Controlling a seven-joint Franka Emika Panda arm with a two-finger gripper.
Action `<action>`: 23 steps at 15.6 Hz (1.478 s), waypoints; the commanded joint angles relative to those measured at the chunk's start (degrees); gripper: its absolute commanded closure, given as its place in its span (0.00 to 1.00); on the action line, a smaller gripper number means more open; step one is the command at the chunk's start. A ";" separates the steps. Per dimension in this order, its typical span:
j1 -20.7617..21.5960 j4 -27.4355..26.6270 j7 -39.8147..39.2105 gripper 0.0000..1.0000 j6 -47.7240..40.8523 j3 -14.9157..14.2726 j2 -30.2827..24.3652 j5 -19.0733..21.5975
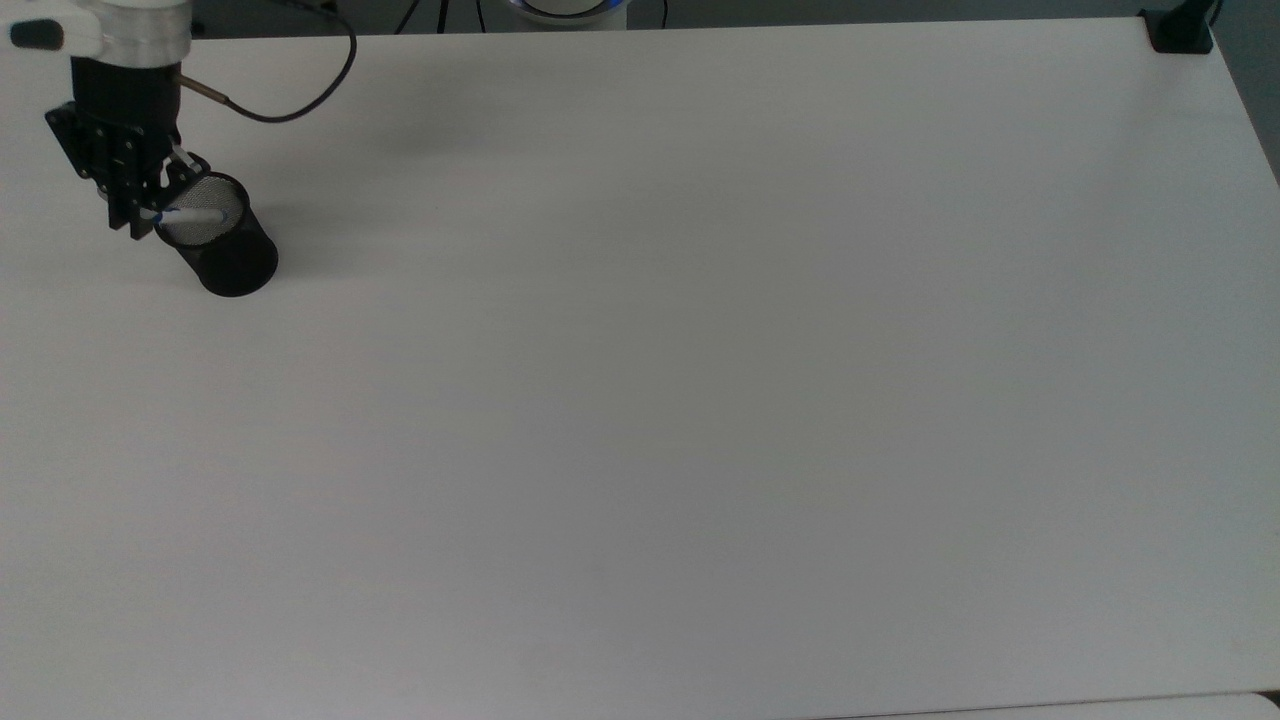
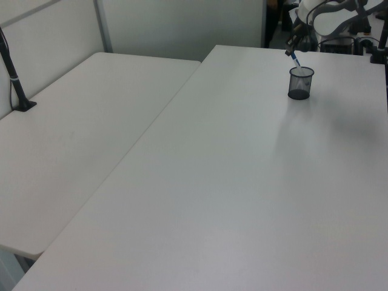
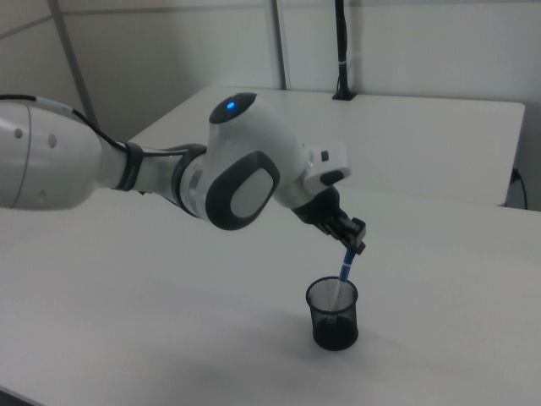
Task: Remove the marker
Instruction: 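Lift the marker up out of the cup and carry it away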
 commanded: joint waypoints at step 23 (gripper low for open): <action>16.05 13.07 10.89 0.91 -36.27 17.31 4.22 7.01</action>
